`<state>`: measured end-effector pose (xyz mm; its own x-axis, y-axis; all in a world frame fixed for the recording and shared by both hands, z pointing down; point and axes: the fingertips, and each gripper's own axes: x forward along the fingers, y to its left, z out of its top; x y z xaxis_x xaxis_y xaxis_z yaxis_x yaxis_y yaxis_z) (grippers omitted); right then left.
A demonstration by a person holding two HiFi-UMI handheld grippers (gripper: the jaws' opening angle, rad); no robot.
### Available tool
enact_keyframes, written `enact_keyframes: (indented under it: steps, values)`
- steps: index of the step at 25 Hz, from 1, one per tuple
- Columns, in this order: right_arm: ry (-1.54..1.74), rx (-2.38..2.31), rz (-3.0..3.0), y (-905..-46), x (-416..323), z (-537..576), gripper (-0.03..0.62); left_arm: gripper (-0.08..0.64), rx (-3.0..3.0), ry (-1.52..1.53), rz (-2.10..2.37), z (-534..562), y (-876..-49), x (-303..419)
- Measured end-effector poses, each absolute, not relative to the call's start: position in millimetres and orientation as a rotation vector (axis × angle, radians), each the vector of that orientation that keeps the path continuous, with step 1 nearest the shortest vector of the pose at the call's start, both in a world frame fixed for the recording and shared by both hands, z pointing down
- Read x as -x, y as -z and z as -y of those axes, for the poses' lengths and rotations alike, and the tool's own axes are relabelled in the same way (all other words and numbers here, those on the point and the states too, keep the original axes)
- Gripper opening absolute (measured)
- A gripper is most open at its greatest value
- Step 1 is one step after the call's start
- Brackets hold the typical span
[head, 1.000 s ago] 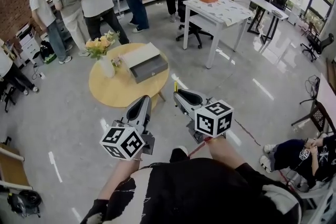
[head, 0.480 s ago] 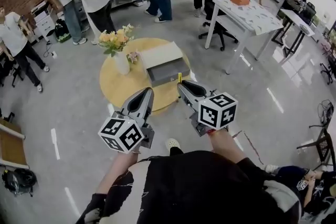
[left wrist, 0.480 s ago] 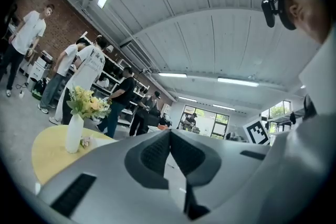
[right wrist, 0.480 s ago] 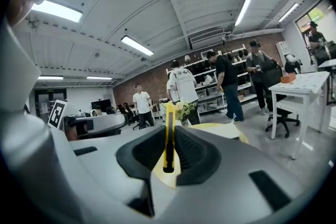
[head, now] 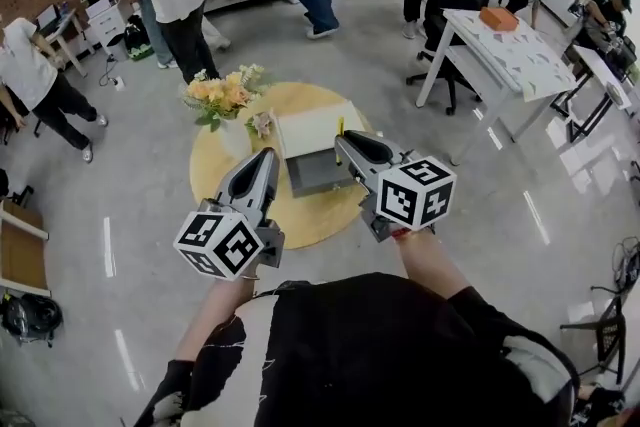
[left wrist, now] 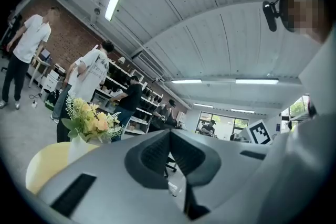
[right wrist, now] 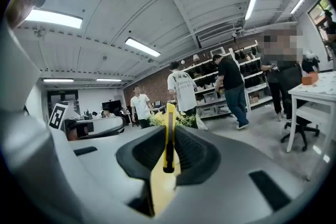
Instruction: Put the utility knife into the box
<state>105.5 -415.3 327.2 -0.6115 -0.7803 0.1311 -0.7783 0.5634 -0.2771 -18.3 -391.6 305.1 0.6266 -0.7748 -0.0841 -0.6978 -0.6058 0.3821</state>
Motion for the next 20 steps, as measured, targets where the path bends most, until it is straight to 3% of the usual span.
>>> enact_keyframes:
  steps: [20]
  values:
    - [0.675,1.373,-2.915,-425.8,-110.6,502.6,0.059,0.011,-2.358,0.35,1.429,442.6,-343.7,57.9]
